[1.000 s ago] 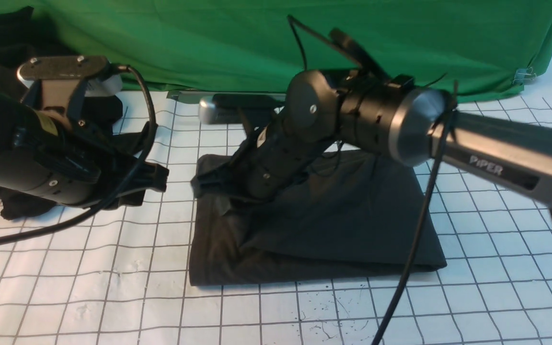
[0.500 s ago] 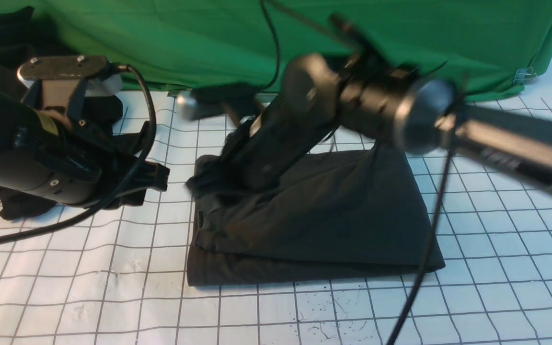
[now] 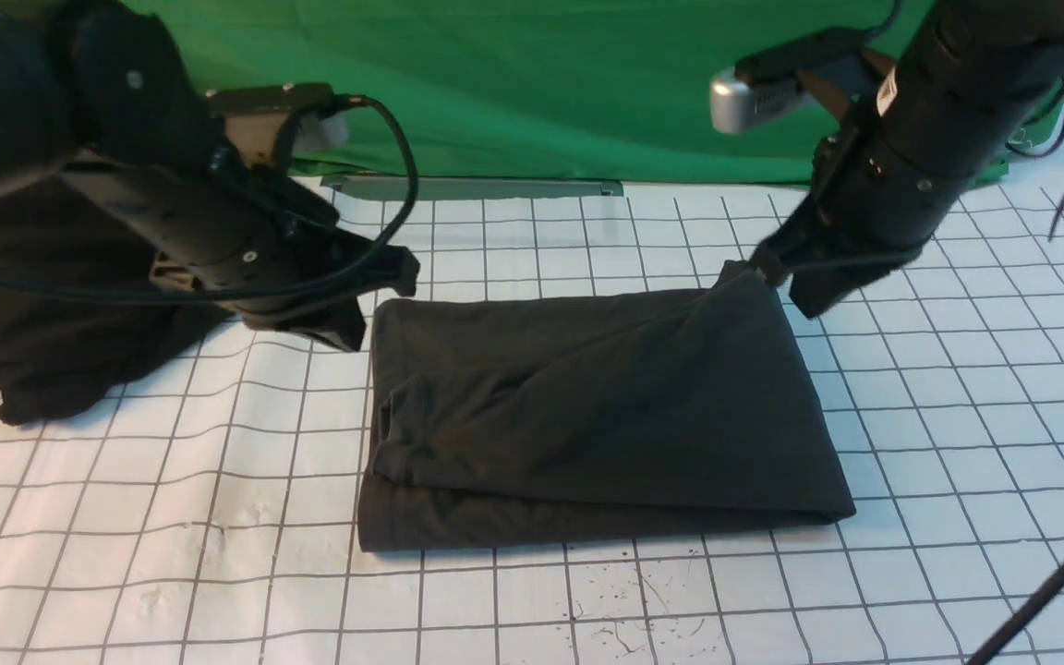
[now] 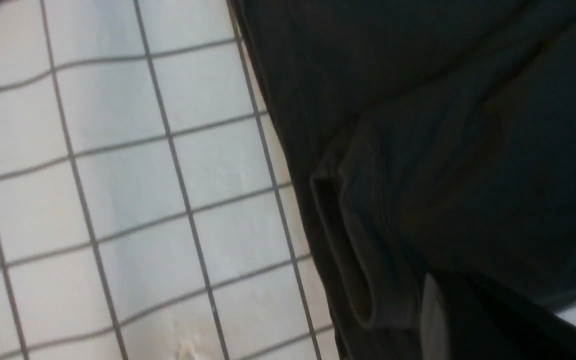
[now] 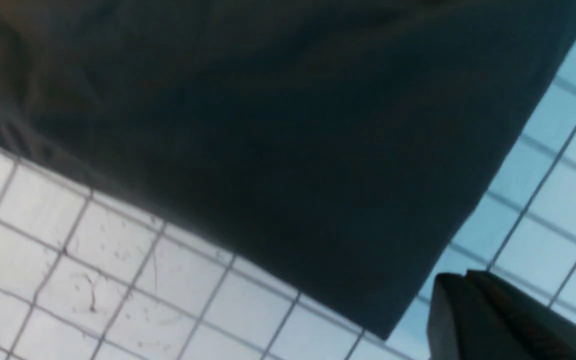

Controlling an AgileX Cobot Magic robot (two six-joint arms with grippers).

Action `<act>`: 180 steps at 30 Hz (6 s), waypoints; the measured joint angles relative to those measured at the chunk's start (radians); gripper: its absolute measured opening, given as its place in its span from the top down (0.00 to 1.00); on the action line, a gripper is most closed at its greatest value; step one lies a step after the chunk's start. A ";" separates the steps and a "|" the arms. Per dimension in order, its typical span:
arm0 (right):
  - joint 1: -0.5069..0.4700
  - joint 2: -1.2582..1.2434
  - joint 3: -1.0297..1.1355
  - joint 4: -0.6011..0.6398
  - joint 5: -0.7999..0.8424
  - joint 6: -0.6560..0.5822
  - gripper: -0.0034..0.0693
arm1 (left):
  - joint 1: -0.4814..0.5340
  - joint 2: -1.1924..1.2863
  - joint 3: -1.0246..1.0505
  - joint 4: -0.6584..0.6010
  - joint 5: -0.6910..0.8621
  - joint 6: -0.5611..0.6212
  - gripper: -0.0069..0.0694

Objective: Fold a long-sleeved shirt over a white checkered tablecloth.

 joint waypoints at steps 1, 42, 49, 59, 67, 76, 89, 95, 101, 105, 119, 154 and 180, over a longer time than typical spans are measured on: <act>0.000 -0.004 0.008 0.000 -0.004 0.000 0.96 | 0.000 0.000 -0.005 0.000 0.000 0.000 0.89; 0.000 -0.071 0.227 0.020 -0.289 0.001 0.96 | 0.000 0.221 -0.120 0.023 0.049 0.131 0.88; 0.000 -0.071 0.227 0.020 -0.297 0.001 0.96 | 0.000 0.227 -0.120 0.029 0.045 0.127 0.84; 0.000 -0.071 0.227 0.011 -0.326 0.002 0.96 | 0.000 0.224 -0.120 0.139 0.069 -0.003 0.49; 0.000 -0.071 0.227 -0.043 -0.306 0.024 0.96 | -0.003 0.140 -0.134 0.084 0.115 0.019 0.57; 0.000 -0.070 0.274 -0.043 -0.225 0.028 0.96 | -0.071 0.150 -0.051 -0.088 0.087 0.156 0.91; 0.000 -0.369 0.285 -0.047 -0.202 0.057 0.96 | -0.067 0.071 0.090 -0.046 0.039 0.103 0.91; 0.000 -0.641 0.295 -0.047 -0.279 0.067 0.96 | -0.067 -0.184 0.086 -0.046 0.048 0.103 0.91; 0.000 -1.048 0.515 -0.051 -0.671 0.069 0.96 | -0.067 -0.556 0.164 -0.049 0.007 0.103 0.91; 0.000 -1.311 0.748 -0.051 -0.909 0.041 0.96 | -0.067 -0.819 0.307 -0.047 -0.063 0.058 0.91; 0.000 -1.766 1.262 -0.053 -1.315 0.008 0.92 | -0.067 -1.540 0.912 -0.038 -0.378 -0.171 0.91; 0.000 -1.766 1.263 -0.053 -1.313 0.008 0.81 | -0.007 -1.584 1.024 0.009 -0.511 0.124 0.91; 0.000 -1.766 1.263 -0.053 -1.309 0.008 0.75 | 0.314 -1.694 1.365 0.052 -0.612 0.188 0.91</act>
